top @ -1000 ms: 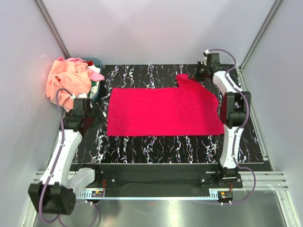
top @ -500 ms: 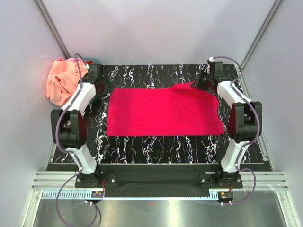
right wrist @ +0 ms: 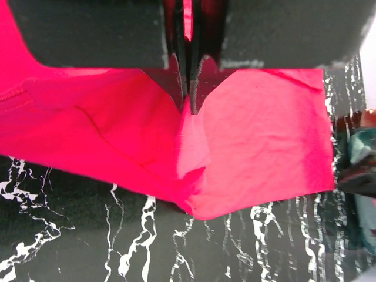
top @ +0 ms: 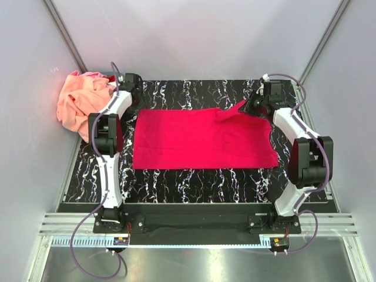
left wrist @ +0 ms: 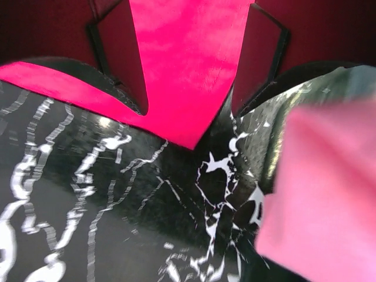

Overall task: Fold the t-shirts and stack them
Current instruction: Fold the tshirt

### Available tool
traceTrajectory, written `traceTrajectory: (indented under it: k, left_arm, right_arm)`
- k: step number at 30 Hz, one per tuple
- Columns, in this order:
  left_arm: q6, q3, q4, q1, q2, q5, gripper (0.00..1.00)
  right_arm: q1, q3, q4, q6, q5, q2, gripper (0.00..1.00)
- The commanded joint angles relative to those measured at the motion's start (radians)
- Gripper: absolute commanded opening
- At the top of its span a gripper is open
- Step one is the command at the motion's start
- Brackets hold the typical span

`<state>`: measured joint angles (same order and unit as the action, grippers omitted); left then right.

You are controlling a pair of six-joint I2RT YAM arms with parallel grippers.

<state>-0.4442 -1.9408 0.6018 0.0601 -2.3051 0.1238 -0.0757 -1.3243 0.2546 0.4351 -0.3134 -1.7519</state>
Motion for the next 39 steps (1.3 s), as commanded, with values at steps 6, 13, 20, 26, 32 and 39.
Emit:
traceTrajectory:
  k: [6, 13, 20, 26, 32, 39]
  left_arm:
    - [-0.047, -0.075, -0.005, 0.003, -0.077, -0.004, 0.62]
    - [-0.050, -0.115, 0.018, 0.004, -0.105, -0.006, 0.42]
    - [-0.030, -0.116, 0.010, 0.007, -0.105, -0.019, 0.06]
    - [-0.013, -0.043, -0.029, 0.007, -0.030, -0.046, 0.00]
    - [0.021, 0.107, -0.100, 0.007, 0.101, -0.058, 0.00]
    - [0.032, 0.296, -0.186, 0.007, 0.251, -0.062, 0.00]
  right_arm:
    - [-0.001, 0.011, -0.018, -0.010, 0.011, 0.091, 0.00]
    - [0.001, 0.017, -0.029, 0.001, 0.003, 0.075, 0.00]
    - [0.010, 0.013, -0.034, -0.003, 0.002, 0.052, 0.00]
    - [0.070, 0.029, -0.078, 0.057, -0.068, 0.067, 0.00]
    - [0.151, 0.114, -0.121, 0.110, -0.133, 0.140, 0.00]
    - [0.159, 0.191, -0.081, 0.091, -0.067, 0.229, 0.00]
